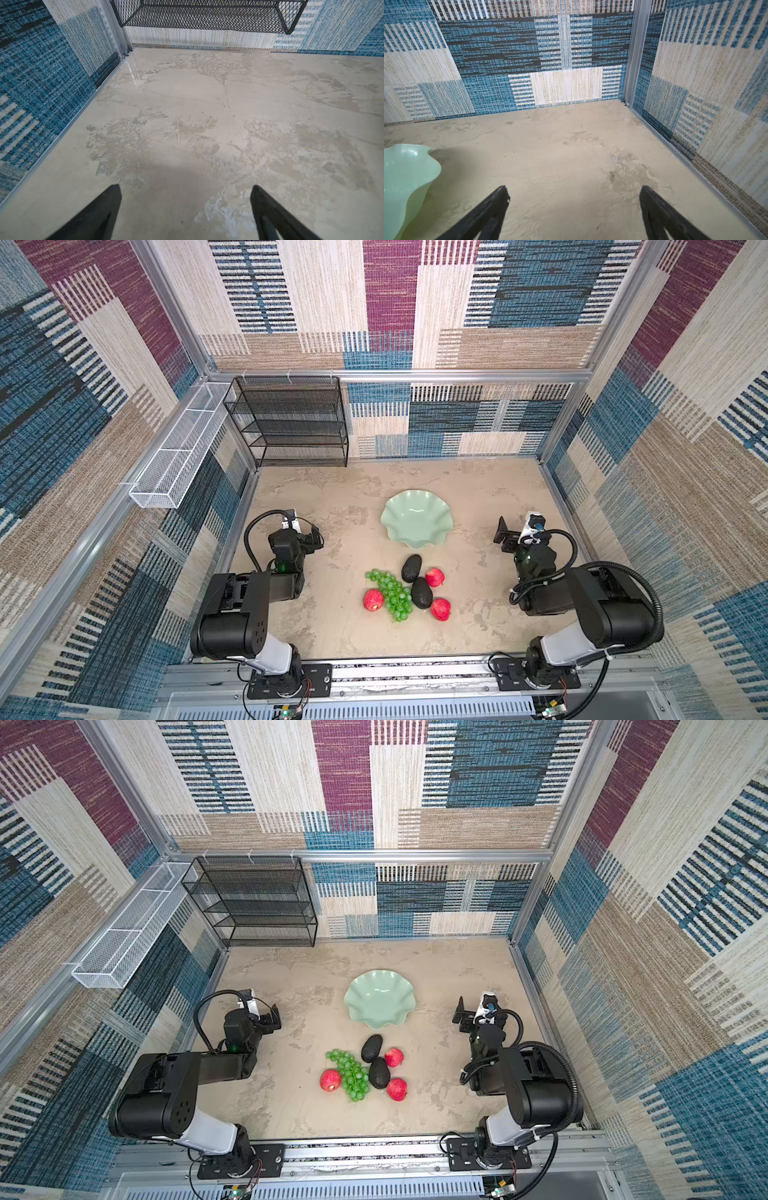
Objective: Place and organize the fake fruits in the fruit bowl
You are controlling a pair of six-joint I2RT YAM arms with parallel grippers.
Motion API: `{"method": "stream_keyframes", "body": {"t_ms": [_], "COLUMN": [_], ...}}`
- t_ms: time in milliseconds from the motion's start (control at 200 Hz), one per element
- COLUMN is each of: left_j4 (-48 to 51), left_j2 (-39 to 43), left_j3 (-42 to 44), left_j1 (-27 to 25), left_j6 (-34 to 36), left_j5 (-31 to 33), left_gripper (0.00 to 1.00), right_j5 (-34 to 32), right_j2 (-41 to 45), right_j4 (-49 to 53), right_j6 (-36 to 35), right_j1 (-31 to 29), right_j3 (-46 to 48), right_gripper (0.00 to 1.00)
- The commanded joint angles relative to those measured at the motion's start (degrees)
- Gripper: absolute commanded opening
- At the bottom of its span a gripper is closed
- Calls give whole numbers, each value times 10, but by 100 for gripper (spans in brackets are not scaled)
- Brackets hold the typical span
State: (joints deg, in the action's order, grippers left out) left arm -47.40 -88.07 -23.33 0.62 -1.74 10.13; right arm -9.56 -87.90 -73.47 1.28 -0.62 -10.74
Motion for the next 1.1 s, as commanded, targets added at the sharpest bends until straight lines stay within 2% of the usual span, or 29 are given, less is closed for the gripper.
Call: {"method": "stream_keyframes", "body": {"t_ms": [0, 95, 756, 816, 922, 982, 1027, 1062, 1097], "left_j4": [-10, -1, 1, -1, 1, 52, 148, 230, 315], "left_j2": [0, -2, -2, -1, 9, 38, 74, 97, 115], "left_j3": [-1, -7, -8, -7, -5, -23, -53, -90, -131], "left_j1": [0, 0, 9, 9, 9, 7, 4, 0, 0], "left_j6": [-3, 8, 2, 2, 0, 3, 4, -13, -73], "left_j5": [-5, -29, -46, -45, -42, -36, -23, 14, 63], "left_gripper": [100, 100, 100, 99, 99, 99, 98, 97, 99], "right_j5": [-3, -3, -9, -6, -5, 6, 7, -20, -36], "right_j2": [2, 2, 21, 18, 20, 23, 32, 62, 94], "right_j4": [-24, -23, -25, -82, -44, -11, 17, 99, 200], "right_j6": [3, 3, 7, 0, -2, -8, -13, -7, 3], "right_j1": [-1, 0, 0, -1, -4, -4, -7, -11, -11], "right_j3": [1, 1, 12, 37, 19, 2, -15, -46, -91], "right_gripper": [100, 100, 100, 100, 100, 100, 100, 100, 100]}}
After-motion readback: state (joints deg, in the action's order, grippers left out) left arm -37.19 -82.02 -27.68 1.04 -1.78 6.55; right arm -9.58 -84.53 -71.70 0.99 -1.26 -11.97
